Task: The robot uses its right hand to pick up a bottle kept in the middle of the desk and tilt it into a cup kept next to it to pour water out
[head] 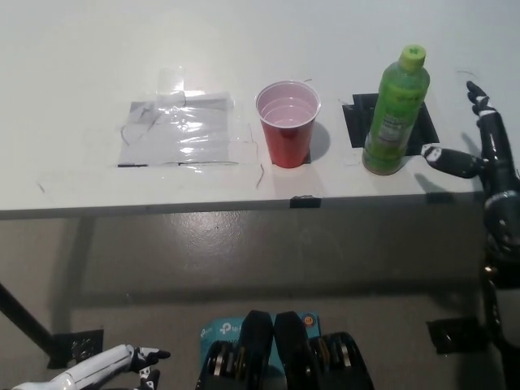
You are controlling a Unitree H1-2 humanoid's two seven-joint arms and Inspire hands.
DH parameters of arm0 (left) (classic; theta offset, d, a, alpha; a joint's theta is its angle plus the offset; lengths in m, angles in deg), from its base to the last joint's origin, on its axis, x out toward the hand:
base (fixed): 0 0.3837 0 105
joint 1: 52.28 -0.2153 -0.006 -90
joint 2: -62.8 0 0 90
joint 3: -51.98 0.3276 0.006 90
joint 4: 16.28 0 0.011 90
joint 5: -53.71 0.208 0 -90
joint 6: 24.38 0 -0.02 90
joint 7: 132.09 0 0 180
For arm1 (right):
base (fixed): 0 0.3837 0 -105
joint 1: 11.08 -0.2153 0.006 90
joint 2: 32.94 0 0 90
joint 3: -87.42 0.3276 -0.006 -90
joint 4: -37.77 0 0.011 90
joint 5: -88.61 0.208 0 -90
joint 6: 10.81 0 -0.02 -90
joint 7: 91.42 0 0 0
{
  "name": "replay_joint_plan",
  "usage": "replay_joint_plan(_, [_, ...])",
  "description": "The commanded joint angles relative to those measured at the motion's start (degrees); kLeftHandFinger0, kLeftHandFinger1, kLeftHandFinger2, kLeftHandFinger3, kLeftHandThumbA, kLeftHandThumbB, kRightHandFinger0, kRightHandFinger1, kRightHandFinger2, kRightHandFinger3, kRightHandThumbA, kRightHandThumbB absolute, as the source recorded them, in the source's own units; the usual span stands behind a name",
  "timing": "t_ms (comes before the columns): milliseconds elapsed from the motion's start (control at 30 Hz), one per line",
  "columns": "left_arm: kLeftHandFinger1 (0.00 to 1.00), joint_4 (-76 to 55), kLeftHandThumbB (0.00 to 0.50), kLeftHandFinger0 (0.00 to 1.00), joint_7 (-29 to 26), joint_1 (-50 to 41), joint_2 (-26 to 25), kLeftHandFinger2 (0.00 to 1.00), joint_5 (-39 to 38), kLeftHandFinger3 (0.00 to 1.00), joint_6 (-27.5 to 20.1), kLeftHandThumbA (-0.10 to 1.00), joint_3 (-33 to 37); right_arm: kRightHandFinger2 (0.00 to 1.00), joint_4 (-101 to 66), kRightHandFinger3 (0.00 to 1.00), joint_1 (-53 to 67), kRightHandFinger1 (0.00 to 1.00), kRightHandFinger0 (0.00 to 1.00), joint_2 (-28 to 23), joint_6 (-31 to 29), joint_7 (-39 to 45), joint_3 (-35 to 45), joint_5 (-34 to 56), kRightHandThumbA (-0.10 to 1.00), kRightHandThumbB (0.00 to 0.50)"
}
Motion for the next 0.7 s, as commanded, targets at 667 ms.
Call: replay_joint_plan(667, [1.00,-1.3,0.442,1.00,1.5,0.8,0.0,1.00,1.5,1.00,1.0,1.00,-0.2,1.00,3.5,1.00,-5.4,1.00,1.00,4.2,-0.2,-3.8,-8.5,-2.7,0.69,0.500])
